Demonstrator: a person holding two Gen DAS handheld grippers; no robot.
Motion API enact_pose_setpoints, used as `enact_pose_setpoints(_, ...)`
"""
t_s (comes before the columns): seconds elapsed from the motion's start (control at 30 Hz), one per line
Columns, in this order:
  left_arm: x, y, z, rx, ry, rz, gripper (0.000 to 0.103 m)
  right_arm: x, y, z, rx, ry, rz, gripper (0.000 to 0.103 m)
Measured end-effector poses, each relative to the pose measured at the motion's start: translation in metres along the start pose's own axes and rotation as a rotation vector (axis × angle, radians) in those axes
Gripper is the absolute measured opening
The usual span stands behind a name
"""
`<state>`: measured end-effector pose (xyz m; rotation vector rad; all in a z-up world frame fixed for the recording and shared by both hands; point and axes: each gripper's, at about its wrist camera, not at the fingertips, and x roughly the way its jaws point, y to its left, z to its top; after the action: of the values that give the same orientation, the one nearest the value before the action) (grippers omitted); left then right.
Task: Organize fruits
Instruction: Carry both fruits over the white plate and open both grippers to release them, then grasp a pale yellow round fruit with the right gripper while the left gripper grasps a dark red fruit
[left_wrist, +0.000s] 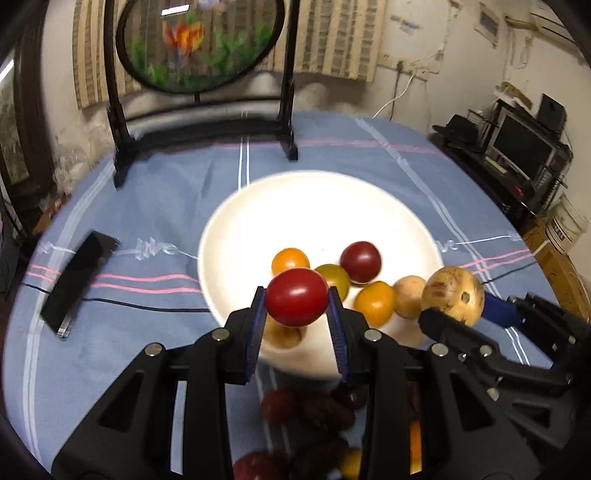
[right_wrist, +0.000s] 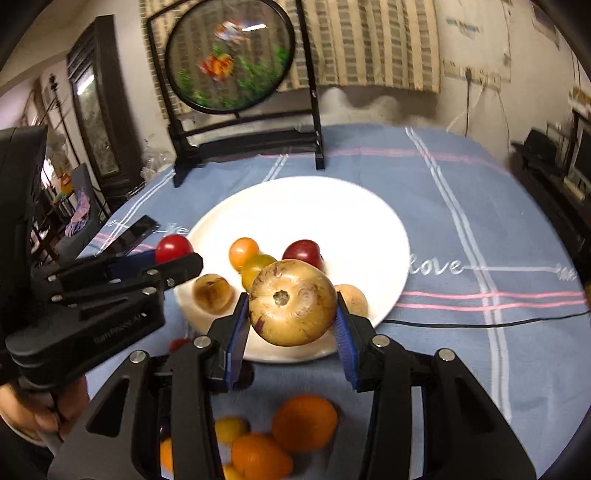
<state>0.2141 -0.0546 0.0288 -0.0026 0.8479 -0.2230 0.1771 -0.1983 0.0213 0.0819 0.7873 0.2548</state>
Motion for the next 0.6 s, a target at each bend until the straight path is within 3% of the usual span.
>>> enact_pose_setpoints(0.1,0.021,0.002,-0.004,-0.006,0.042,-0.001,0.033,0.021,-0.007,-0.004,0.025,0.05,0.039,0.044)
enact_pose_setpoints(0.2,0.023,0.004,-0.007,-0.004,0.011,0.01,0.037,0.026,-0.014,-0.006,0.05,0.044,0.048,0.046)
enact_pose_setpoints(0.23,0.022,0.004,-0.007,-0.004,0.001,0.013,0.054,0.024,-0.015,-0.005,0.049,0.029,0.046,0.054)
enact_pose_setpoints(0.27,0.019,0.004,-0.007,-0.004,-0.021,0.024,0.067,0.021,-0.016,-0.005,0.054,0.009,0.035,0.068)
enact_pose_setpoints(0.3,0.016,0.004,-0.009,-0.004,-0.038,0.038,0.068,0.016,-0.016,-0.006,0.063,-0.018,0.02,0.071)
enact_pose_setpoints(0.47,0.008,0.006,-0.012,0.013,-0.05,0.055,0.079,0.006,-0.018,-0.007,0.068,-0.051,0.032,0.072)
enact_pose_setpoints(0.6,0.006,0.015,-0.015,0.004,-0.035,0.081,0.082,0.0,-0.019,-0.009,0.068,-0.066,0.035,0.072)
